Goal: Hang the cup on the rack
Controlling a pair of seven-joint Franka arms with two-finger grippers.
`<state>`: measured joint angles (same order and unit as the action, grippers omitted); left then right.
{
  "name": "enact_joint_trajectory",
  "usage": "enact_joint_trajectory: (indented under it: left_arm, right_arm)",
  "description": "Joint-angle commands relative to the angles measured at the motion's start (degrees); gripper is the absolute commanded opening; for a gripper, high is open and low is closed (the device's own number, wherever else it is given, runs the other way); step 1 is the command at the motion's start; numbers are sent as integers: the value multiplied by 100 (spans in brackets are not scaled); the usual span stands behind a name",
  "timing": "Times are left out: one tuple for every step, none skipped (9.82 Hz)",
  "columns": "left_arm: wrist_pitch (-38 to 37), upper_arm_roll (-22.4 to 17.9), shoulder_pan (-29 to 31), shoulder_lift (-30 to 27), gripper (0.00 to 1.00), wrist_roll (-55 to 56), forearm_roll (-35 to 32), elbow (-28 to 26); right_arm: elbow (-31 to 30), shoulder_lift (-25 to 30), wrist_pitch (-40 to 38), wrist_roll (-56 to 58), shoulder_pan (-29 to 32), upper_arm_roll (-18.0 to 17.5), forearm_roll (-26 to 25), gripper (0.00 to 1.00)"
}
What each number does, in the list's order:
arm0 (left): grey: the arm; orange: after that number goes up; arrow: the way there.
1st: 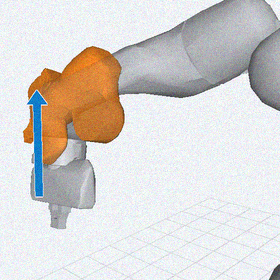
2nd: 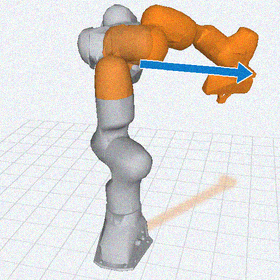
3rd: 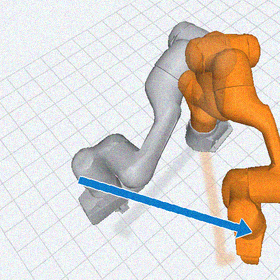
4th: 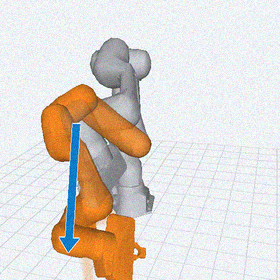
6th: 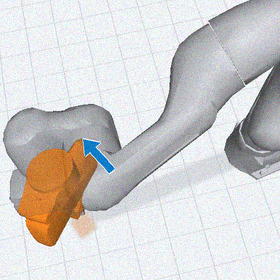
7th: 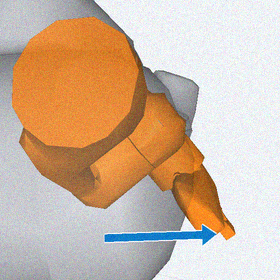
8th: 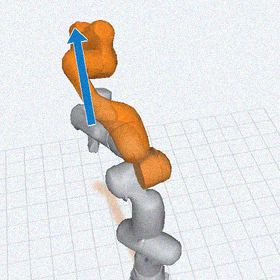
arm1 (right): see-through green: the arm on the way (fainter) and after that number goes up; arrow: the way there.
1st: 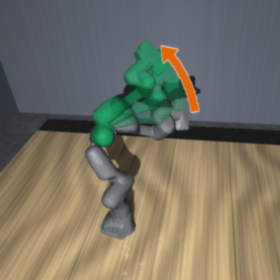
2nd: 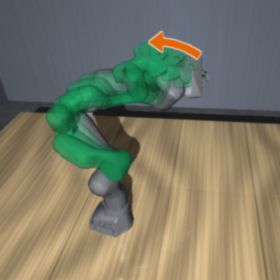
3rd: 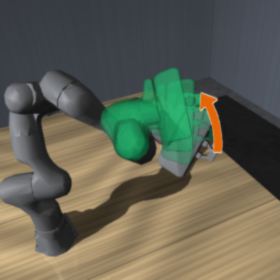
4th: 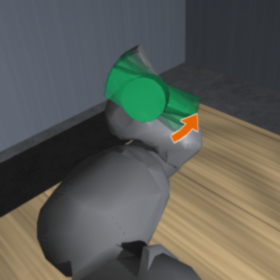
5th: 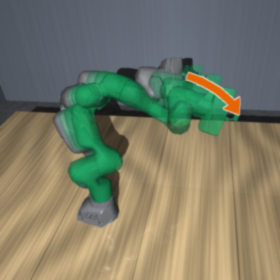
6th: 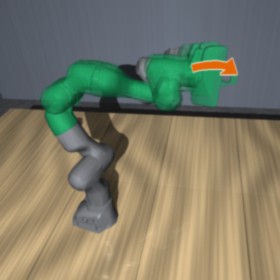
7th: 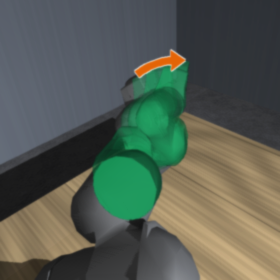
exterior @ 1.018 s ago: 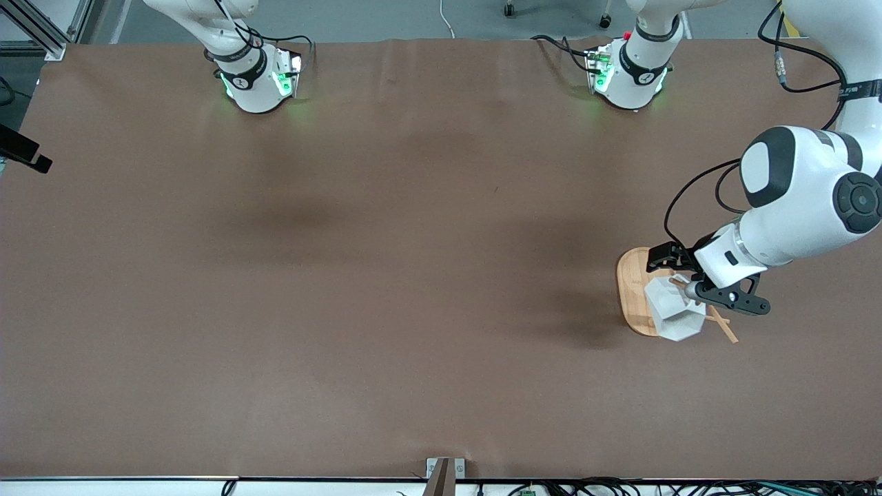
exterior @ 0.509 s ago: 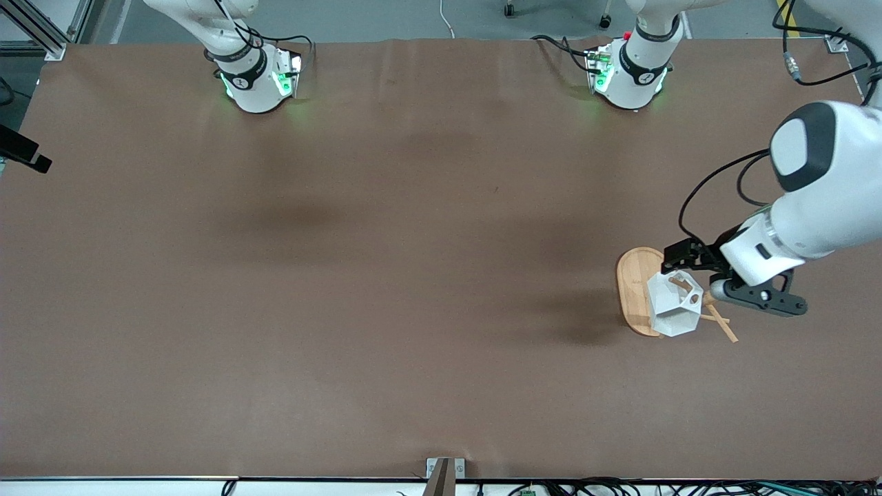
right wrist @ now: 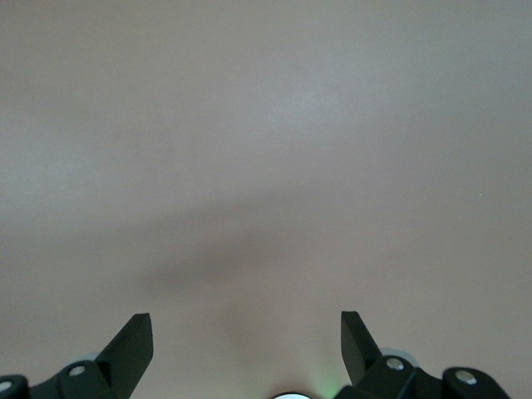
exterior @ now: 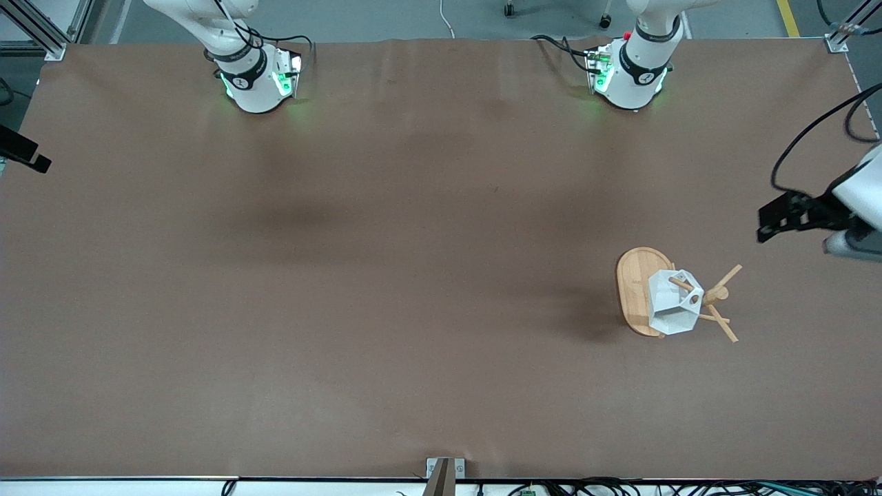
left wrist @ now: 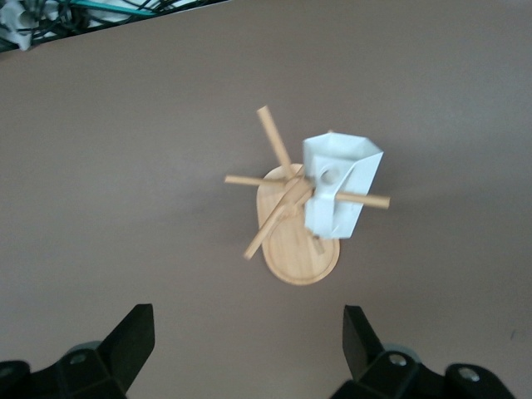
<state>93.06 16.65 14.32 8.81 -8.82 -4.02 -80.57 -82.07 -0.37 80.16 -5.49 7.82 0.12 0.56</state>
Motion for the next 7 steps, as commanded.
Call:
enact_joint_trajectory:
  left_arm:
    - [-349, 49, 44, -290, 100, 344, -91, -125]
    - [-559, 5, -104, -458, 100, 616, -38, -186]
    - [-587, -291, -436, -764, 100, 854, -3, -526]
    - [-578, -677, -813, -1089, 100, 943, 180, -939]
    - [-561, -1185, -1200, -1327, 100, 953, 399, -1221]
    - [-561, -1565, -1647, -1451, 100, 961, 410, -1328]
    - [-561, -1621, -1791, -1522, 100, 970, 402, -1390]
  right_arm:
    - [59, -16, -71, 83, 44, -12, -38, 100]
    - [59, -16, -71, 83, 44, -21, -38, 100]
    - [59, -16, -71, 83, 53, -12, -38, 100]
    - [59, -16, -62, 83, 53, -12, -38, 100]
    - [59, -16, -62, 83, 62, -12, -38, 100]
    - [59, -16, -62, 83, 70, -4, -21, 100]
    - [59, -16, -62, 75, 70, -4, -12, 100]
